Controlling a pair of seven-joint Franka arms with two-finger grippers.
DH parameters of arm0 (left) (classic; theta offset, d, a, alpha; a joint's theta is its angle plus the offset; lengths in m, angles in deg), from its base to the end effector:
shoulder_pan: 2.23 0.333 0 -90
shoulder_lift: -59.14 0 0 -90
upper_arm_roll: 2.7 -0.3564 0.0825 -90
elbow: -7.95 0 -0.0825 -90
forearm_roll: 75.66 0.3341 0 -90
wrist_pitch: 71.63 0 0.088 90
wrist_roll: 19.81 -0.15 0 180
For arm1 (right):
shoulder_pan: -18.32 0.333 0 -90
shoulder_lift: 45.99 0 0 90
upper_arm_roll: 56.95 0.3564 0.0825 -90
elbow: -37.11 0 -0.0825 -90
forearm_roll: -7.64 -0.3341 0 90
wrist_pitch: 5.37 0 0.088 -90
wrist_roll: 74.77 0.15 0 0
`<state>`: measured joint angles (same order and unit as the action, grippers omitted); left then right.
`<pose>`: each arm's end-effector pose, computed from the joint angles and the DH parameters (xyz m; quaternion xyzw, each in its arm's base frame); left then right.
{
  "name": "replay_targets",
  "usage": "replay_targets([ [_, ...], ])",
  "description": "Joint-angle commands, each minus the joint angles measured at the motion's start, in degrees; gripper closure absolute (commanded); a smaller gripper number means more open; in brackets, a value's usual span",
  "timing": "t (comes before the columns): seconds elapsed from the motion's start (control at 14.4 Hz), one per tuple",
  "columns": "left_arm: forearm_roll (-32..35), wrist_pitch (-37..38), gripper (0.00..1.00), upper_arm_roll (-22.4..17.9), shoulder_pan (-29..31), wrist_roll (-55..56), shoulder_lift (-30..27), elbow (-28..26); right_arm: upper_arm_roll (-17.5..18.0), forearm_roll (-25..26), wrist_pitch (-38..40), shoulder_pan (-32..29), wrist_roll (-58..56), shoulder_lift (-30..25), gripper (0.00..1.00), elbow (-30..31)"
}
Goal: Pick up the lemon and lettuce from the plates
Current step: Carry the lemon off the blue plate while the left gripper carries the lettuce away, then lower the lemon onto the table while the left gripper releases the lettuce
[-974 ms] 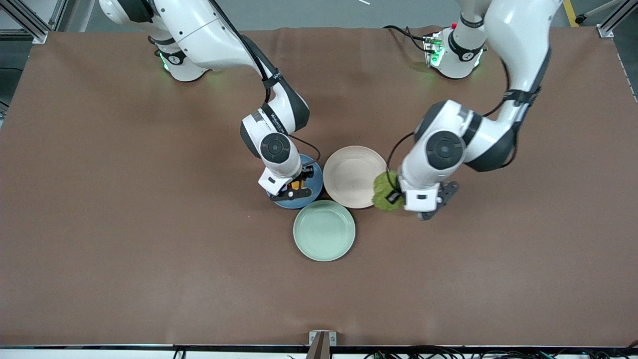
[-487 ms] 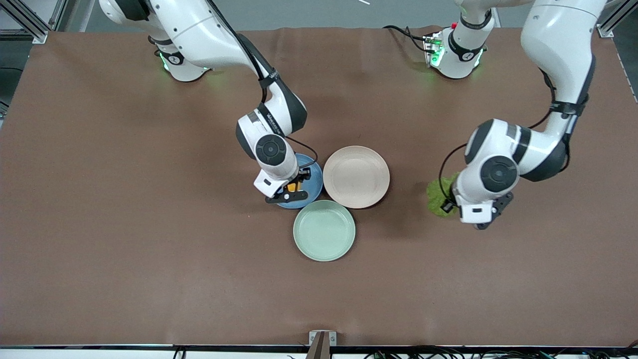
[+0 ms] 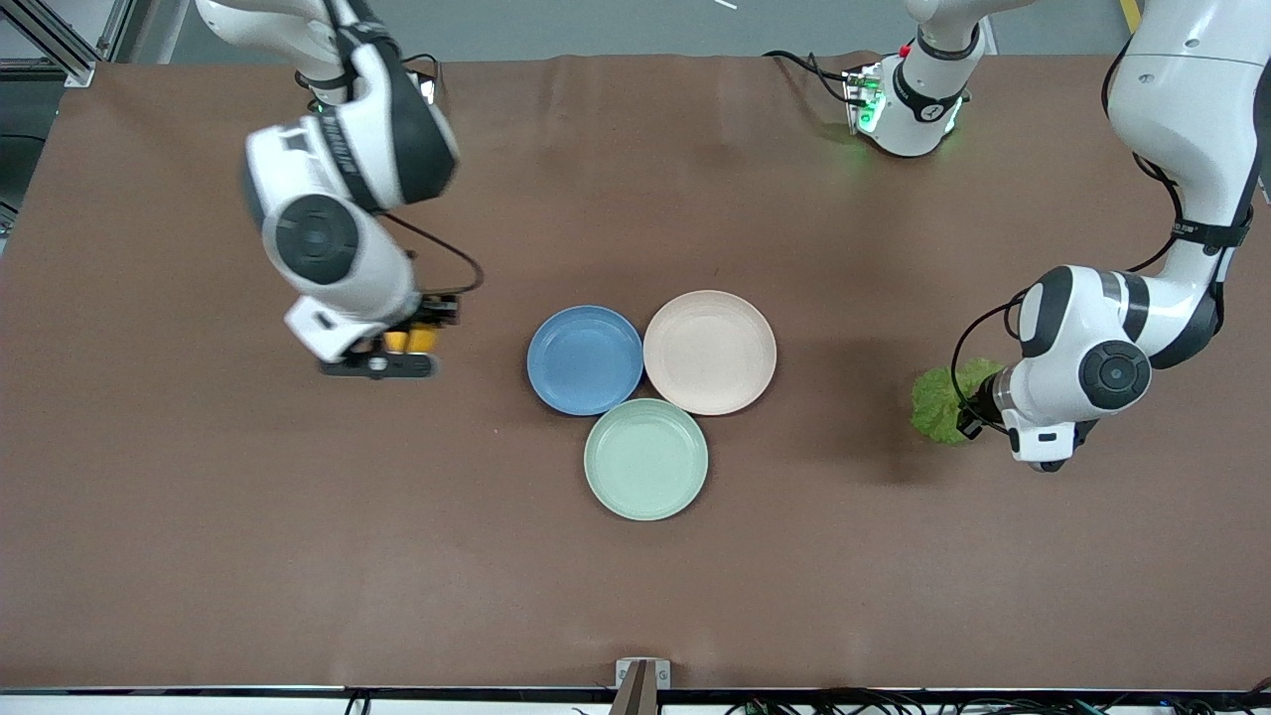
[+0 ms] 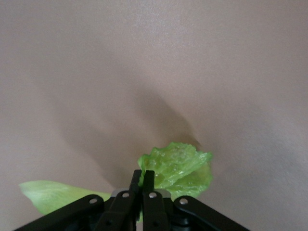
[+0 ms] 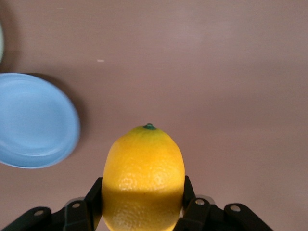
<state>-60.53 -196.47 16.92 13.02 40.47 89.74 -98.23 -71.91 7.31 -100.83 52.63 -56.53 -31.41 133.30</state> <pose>0.6002 -0.0122 0.2608 -0.9108 -0.4041 0.0628 0.0561 0.5197 0.1963 0.4522 0.9912 0.0088 -0.1124 0.0699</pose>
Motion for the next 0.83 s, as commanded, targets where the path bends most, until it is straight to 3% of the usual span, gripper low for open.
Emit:
replay_targets([
  [0.0, 0.6, -1.3, 0.59, 0.7, 0.2, 0.3, 0.9, -0.7, 0.4, 1.3, -2.4, -10.4, -13.3, -2.0, 0.76, 5.6],
  [0.07, 0.5, -1.3, 0.23, 0.6, 0.2, 0.4, 1.0, -0.5, 0.5, 1.3, -4.5, -14.7, -19.4, -1.7, 0.76, 5.9],
  [0.14, 0.3, -1.3, 0.01, 0.7, 0.1, 0.5, 0.5, -0.3, 0.5, 1.3, -7.7, -18.3, -24.7, -0.8, 0.76, 7.2],
  [0.28, 0.2, 0.3, 0.0, 0.7, -0.1, 0.5, -2.4, 1.3, 0.5, 1.3, -16.3, -23.3, -32.2, 1.2, 0.76, 11.2],
  [0.42, 0.2, 6.4, 0.0, 0.9, 0.0, -2.1, -5.9, 4.5, 0.5, 1.3, -23.3, -26.1, -34.8, 2.9, 0.76, 14.7],
  [0.56, 0.1, 14.1, 0.0, 1.6, 0.0, -9.4, -8.0, 9.6, 0.6, 1.3, -30.6, -28.8, -37.1, 6.3, 0.76, 16.7],
  [0.77, -1.6, 21.1, 0.0, 1.4, 0.1, -22.6, -11.2, 17.6, 0.6, 0.7, -35.2, -31.0, -39.1, 10.7, 0.75, 16.8],
])
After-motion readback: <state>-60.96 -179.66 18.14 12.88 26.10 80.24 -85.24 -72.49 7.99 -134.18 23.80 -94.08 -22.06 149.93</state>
